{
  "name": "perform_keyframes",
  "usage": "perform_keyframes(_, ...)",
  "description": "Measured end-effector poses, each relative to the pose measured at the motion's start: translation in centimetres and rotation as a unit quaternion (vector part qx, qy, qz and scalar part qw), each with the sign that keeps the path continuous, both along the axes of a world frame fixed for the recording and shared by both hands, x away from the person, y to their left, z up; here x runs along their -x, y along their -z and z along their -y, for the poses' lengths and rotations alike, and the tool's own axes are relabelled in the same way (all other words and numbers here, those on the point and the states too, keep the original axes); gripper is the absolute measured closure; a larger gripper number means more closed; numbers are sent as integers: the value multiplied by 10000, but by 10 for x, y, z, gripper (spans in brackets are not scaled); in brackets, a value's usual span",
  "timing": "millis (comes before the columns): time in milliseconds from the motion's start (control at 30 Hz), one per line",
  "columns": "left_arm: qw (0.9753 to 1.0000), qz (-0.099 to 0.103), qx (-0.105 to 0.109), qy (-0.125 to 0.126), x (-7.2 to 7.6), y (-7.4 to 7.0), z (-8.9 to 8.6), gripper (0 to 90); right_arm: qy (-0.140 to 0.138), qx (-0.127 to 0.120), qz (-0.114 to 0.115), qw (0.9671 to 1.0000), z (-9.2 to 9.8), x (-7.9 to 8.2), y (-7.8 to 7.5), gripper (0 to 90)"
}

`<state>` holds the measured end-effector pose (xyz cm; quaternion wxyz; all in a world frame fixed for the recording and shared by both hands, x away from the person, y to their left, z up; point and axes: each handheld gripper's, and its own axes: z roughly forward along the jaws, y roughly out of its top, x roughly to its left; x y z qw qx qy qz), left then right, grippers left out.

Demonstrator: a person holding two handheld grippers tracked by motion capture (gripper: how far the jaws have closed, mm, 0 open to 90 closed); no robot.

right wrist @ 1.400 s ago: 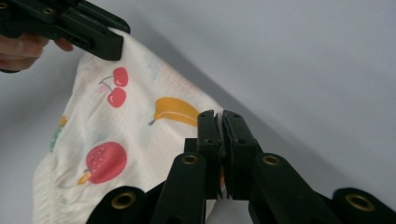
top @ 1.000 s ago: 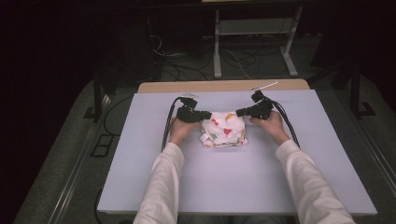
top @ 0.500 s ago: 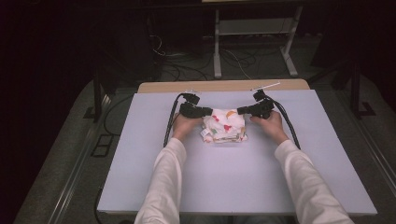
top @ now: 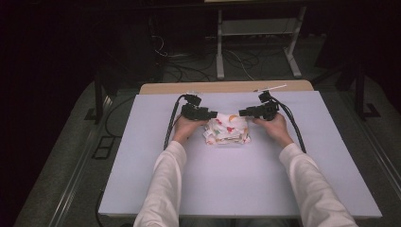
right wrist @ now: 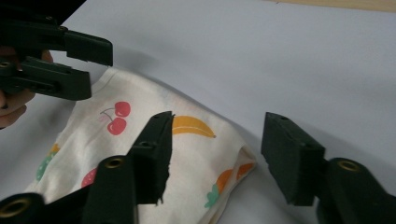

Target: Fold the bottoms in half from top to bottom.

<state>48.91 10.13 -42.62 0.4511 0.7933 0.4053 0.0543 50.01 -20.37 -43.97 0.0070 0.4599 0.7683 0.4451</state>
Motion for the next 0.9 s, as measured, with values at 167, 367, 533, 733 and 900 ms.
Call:
perform_keyframes(167,10000,-42,-26,-57,5,-6,-2,168,-35,86,78,9999,2,7,-3,148)
perform_keyframes(367,9997,-33,-55,-215,14,-8,-4,0,-174,221,150,9995,6,20,-9,0)
perform_keyframes(533,9996,151,-90,-237,25,-11,-5,0,-155,306,297,9990,11,34,-15,0)
perform_keyframes(733,9995,227,-200,-70,35,-16,-1,0,-93,215,414,9989,22,44,-21,0)
perform_keyframes(900,9994,330,-135,-10,45,-18,0,0,-39,163,500,9986,30,51,-24,0)
